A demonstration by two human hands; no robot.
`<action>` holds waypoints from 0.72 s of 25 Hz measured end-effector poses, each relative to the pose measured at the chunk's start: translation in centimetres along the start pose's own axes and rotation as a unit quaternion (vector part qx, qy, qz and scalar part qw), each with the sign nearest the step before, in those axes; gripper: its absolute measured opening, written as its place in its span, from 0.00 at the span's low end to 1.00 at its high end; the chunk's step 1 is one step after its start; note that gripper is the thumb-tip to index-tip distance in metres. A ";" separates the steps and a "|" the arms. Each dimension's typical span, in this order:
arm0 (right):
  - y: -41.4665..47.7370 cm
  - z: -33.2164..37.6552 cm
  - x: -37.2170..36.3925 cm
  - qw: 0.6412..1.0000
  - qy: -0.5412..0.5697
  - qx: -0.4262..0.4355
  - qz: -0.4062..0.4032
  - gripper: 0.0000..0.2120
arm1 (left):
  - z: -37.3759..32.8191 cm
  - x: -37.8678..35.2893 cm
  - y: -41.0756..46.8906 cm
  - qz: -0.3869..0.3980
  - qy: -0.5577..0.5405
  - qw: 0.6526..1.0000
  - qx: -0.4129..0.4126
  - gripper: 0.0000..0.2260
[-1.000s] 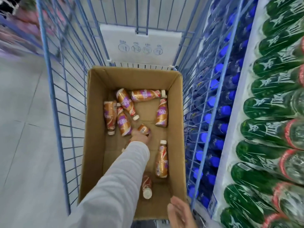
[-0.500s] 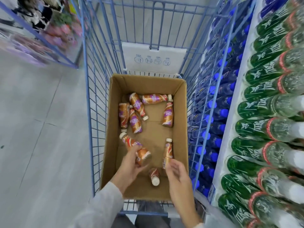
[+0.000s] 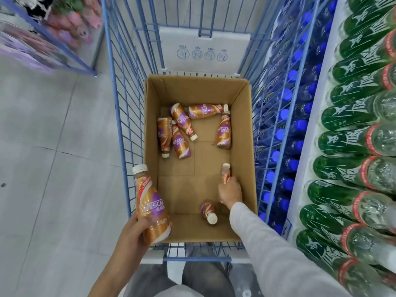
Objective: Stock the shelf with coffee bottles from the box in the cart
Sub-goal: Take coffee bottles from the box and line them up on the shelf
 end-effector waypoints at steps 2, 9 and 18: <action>2.1 -0.5 -1.8 0.999 -0.041 -0.018 -0.007 0.25 | 0.7 0.3 -0.1 -0.002 -0.009 1.000 0.005 0.38; 3.4 -1.0 -3.8 0.993 -0.074 0.043 -0.077 0.24 | 3.9 0.7 1.1 0.000 0.022 0.999 0.036 0.40; 4.3 -2.9 -6.0 0.993 -0.033 0.104 0.053 0.26 | 4.3 0.9 1.5 -0.010 0.026 0.999 0.040 0.39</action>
Point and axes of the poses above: each hand's wrist, its own y-axis towards the middle knuckle, its own x-axis out of the back of the hand, z = x × y, the point moved 10 cm from there along y, towards the middle knuckle, and after that the axes turned 3 degrees about x, right-handed, at the moved point
